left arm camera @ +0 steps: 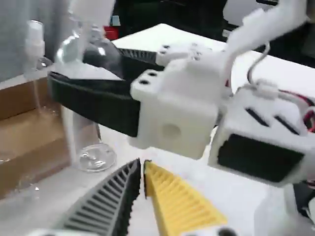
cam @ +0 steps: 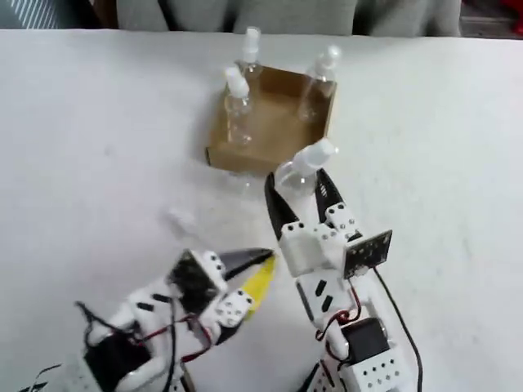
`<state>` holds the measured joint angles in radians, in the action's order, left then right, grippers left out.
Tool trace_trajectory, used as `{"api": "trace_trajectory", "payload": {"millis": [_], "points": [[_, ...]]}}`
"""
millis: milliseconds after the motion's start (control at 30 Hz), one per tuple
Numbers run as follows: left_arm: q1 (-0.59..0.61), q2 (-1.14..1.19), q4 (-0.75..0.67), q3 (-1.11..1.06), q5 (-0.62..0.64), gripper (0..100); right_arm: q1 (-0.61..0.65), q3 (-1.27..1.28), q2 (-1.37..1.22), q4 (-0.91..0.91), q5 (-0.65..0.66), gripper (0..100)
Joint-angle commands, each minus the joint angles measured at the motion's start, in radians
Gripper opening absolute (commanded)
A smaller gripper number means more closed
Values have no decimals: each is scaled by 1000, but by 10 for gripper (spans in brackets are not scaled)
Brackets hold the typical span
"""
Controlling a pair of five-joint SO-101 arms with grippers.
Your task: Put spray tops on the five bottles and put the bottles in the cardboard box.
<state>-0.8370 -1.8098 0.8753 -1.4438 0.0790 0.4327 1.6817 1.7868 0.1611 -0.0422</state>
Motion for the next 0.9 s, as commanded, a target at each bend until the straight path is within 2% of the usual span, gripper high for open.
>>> {"api": "trace_trajectory", "payload": {"millis": [0,100,233,367,733,867], "points": [[-28,-10,-196,-121,-14,23,-2,-9,13,-25,-40,15],[-28,-10,-307,-204,-17,23,-2,-9,13,-21,-60,15],[-19,-7,-330,-224,-17,23,24,-9,13,-16,-64,15],[58,-7,-377,-249,-15,23,82,-9,15,25,-63,15],[77,-4,-381,-247,-15,23,93,-9,15,30,-61,15],[139,-4,-384,-245,-15,23,87,-9,15,30,-61,15]]}}
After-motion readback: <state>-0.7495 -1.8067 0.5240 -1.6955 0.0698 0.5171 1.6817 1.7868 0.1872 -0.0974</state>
